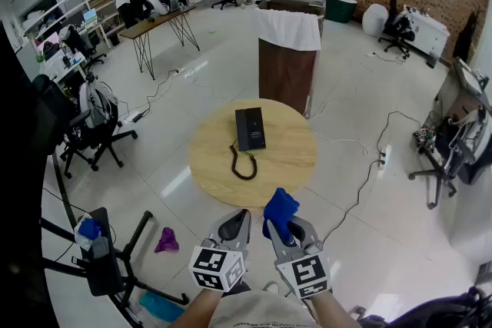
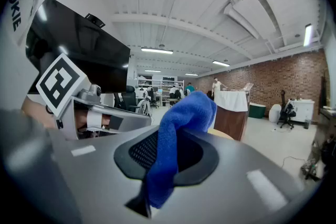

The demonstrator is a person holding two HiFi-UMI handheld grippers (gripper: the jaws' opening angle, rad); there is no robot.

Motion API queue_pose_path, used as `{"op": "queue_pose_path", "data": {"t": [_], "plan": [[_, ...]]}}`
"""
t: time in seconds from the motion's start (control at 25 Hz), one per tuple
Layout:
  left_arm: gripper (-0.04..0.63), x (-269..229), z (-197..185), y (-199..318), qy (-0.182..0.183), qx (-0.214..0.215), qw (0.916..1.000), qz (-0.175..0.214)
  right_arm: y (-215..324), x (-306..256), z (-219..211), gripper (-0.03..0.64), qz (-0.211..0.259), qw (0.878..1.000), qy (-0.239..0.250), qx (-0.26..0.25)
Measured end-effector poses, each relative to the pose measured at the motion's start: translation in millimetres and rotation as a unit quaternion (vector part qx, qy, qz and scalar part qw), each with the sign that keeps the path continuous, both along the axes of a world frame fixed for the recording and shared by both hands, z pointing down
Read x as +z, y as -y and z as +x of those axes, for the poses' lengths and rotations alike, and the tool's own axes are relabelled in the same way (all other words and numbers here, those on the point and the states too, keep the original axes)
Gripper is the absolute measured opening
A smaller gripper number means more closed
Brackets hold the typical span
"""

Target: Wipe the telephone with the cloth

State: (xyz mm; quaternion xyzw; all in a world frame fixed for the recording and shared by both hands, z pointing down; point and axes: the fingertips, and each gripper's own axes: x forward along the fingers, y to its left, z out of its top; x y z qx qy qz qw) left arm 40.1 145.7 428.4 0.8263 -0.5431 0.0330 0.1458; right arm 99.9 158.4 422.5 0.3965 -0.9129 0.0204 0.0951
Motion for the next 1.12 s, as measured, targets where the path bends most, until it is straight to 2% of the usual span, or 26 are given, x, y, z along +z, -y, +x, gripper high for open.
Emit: {"op": "queue_pose_path", "data": {"t": [0.48, 1.12], "plan": [[0.0, 9.9, 5.7, 31.3, -0.004, -0.007, 1.0, -0.005, 31.3, 9.6, 15.2, 0.061, -0.002, 1.0, -0.004, 0.002], [0.0, 23.4, -25.8, 127.1, -0.023, -0.001, 0.9996, -0.015, 120.3, 17.6, -23.9, 0.061, -0.008, 1.0, -0.026, -0.011]]}}
